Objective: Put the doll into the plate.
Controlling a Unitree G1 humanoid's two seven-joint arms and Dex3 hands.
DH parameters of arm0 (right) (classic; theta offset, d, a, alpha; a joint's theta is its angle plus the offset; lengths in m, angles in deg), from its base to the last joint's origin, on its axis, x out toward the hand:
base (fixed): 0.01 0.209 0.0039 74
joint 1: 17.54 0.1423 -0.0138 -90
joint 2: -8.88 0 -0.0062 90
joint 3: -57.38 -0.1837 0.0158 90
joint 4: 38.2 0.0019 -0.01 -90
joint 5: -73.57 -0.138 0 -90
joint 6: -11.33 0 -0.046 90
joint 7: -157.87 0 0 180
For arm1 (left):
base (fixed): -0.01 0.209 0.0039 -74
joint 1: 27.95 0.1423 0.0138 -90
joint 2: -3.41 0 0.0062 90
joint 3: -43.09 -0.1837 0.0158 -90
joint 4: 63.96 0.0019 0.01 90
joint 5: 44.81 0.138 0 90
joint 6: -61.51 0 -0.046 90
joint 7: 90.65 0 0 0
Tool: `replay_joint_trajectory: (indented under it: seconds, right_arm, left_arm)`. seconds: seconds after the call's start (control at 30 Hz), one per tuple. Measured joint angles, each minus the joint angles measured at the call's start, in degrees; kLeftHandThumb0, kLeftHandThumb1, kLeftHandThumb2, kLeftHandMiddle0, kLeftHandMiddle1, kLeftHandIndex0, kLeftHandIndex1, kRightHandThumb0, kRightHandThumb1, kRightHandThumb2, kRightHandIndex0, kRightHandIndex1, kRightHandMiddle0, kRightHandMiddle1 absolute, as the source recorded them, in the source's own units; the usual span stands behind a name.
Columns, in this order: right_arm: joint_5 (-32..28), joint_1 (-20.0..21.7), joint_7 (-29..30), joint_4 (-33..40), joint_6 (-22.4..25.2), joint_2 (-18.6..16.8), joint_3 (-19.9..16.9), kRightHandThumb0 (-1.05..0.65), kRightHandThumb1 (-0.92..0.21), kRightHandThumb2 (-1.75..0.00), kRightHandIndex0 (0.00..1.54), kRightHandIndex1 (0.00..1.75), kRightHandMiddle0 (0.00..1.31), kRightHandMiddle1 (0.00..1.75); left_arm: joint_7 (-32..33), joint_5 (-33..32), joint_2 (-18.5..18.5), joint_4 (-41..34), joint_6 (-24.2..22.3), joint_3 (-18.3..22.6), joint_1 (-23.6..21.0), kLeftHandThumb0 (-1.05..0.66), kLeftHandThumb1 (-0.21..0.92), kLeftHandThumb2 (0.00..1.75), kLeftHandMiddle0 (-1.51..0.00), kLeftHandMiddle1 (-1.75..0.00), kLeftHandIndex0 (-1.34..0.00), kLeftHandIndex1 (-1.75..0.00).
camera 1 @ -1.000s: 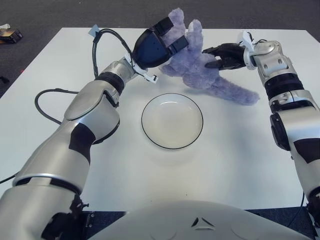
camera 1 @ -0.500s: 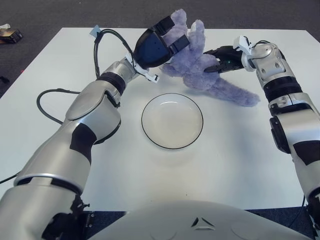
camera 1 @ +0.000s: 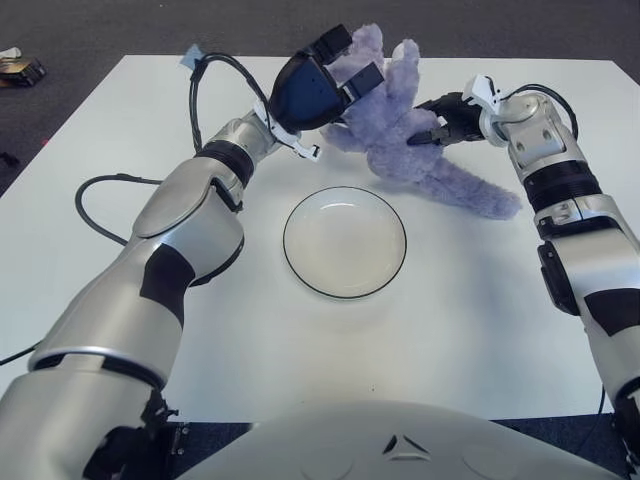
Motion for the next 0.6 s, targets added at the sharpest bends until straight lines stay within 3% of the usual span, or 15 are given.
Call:
replay_joint_trajectory:
  seconds: [0.03, 0.07, 0.1, 0.17, 0.3, 0.6]
  right_arm:
    - [0.1, -0.2, 0.1, 0.0, 0.1, 0.0, 0.1, -0.39, -0.84, -0.25, 0.62, 1.7, 0.64, 1.34]
    - [0.3, -0.4, 0.3, 0.1, 0.1, 0.0, 0.2, -0.4, -0.69, -0.58, 0.72, 1.71, 0.6, 1.48]
    - [0.6, -0.8, 0.7, 0.4, -0.1, 0.1, 0.3, -0.41, -0.63, -0.7, 0.76, 1.72, 0.58, 1.54]
    - [1.3, -1.6, 1.8, 1.1, -0.8, 0.1, 0.4, -0.26, -0.61, -0.58, 0.87, 1.74, 0.71, 1.66]
    - [1.6, -3.0, 2.9, 1.9, -1.8, 0.2, 0.4, -0.15, -0.62, -0.46, 0.95, 1.74, 0.77, 1.73]
    - [2.5, -5.7, 7.1, 4.4, -6.7, 0.7, 0.3, -0.03, -0.6, -0.61, 0.96, 1.75, 0.77, 1.75]
  left_arm:
    - [0.1, -0.1, 0.0, 0.0, -0.1, 0.1, -0.1, 0.05, 0.88, 0.0, -0.75, -1.75, -0.7, -1.75]
    - [0.3, -0.2, 0.0, 0.0, -0.1, 0.1, -0.3, 0.05, 0.88, 0.0, -0.76, -1.75, -0.7, -1.75]
    - [0.4, -0.3, 0.0, 0.0, -0.2, 0.2, -0.5, 0.05, 0.88, 0.0, -0.76, -1.75, -0.7, -1.75]
    - [0.7, -0.4, 0.0, 0.0, -0.4, 0.3, -0.8, 0.05, 0.88, 0.0, -0.76, -1.75, -0.7, -1.75]
    - [1.1, -0.5, 0.0, -0.1, -0.6, 0.4, -1.1, 0.04, 0.88, 0.0, -0.76, -1.75, -0.69, -1.75]
    - [1.3, -0.8, 0.1, -0.1, -0.6, 0.4, -1.2, 0.02, 0.88, 0.0, -0.74, -1.75, -0.67, -1.75]
